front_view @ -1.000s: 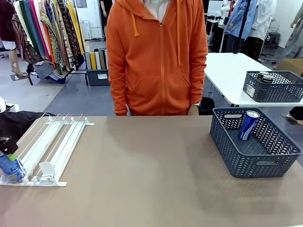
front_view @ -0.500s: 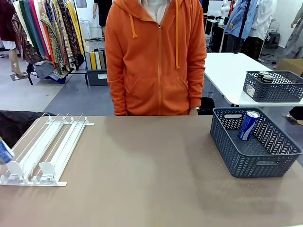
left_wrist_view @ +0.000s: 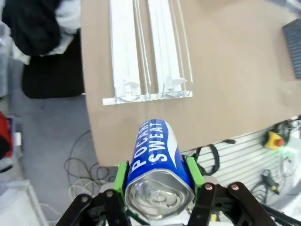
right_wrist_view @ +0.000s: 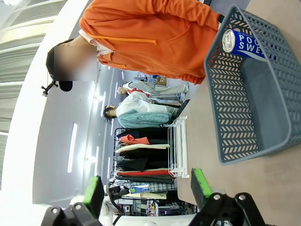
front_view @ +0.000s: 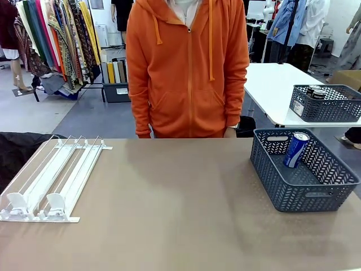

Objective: Retrieve and store the cans from the dispenser.
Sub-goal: Pick up one can from the Automatic Can Dispenser and place it in the middle of the table.

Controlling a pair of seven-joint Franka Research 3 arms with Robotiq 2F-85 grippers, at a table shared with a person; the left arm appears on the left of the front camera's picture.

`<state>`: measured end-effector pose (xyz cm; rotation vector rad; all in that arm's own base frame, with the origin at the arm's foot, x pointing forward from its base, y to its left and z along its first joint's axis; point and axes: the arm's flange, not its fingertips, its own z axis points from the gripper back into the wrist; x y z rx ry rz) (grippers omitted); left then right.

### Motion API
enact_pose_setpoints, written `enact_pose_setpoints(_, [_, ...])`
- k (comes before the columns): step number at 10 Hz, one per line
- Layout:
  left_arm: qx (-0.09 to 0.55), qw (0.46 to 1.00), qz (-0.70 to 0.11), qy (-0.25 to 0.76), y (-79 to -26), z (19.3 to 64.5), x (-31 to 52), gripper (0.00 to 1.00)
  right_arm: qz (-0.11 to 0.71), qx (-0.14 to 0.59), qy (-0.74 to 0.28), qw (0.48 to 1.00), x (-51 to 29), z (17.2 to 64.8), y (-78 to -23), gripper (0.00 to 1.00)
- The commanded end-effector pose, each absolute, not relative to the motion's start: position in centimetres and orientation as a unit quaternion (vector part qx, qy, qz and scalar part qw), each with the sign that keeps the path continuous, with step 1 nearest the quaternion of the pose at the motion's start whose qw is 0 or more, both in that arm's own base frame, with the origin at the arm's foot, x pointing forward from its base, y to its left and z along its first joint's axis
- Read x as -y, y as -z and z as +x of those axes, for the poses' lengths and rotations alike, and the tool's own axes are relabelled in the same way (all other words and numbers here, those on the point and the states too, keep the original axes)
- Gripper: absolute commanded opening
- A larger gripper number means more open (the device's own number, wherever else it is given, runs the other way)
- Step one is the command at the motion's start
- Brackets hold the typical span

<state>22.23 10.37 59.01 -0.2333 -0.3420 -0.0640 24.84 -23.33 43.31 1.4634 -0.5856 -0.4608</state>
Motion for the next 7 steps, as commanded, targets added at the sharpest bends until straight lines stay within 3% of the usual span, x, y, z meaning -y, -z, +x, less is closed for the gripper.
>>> enact_pose_setpoints(1, [0.182,0.980,-0.060,0.054,-58.4,23.4,-8.8,0.00,0.658,0.268,0.204,0.674,23.5,25.0,-43.7,1.00])
enact_pose_setpoints(6, [0.172,0.981,-0.068,0.052,-58.4,23.4,-8.4,0.00,0.658,0.268,0.204,0.674,23.5,25.0,-43.7,1.00])
enact_pose_setpoints(7, [0.207,0.976,-0.051,0.044,-59.5,24.9,-5.5,0.00,0.658,0.268,0.204,0.674,23.5,25.0,-43.7,1.00])
